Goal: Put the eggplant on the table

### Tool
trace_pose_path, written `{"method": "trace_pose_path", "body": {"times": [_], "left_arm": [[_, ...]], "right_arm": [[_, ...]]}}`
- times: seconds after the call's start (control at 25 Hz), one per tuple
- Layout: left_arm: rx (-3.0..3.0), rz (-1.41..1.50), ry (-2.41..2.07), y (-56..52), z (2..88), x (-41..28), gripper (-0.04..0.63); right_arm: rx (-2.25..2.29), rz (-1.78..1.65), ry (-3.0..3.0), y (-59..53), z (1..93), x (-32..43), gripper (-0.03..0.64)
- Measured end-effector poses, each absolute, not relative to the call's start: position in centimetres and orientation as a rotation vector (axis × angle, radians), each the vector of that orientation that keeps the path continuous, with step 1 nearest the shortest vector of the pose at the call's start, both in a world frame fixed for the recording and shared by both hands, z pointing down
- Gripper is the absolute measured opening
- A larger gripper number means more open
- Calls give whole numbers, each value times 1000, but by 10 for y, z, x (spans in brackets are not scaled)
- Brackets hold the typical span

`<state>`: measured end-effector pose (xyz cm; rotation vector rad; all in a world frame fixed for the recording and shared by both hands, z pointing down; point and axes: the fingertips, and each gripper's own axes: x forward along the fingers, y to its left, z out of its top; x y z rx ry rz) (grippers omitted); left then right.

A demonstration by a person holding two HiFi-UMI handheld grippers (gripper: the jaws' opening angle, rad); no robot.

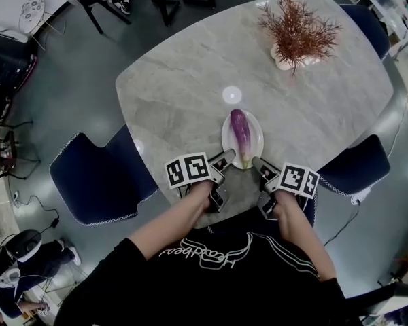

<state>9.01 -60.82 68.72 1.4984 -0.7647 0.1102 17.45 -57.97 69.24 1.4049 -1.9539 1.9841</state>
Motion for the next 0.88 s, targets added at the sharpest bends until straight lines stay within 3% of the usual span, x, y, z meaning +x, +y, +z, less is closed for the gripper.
{"method": "trace_pose_path", "body": {"times": [0.64, 0.88], "left_arm": [[1795, 137, -775, -571, 623, 69, 121], [1970, 127, -761, -530, 570, 69, 12]], "right_arm": [[1350, 1654, -2403, -559, 599, 182, 56], [1191, 1481, -2642, -521, 534, 164, 55]]}}
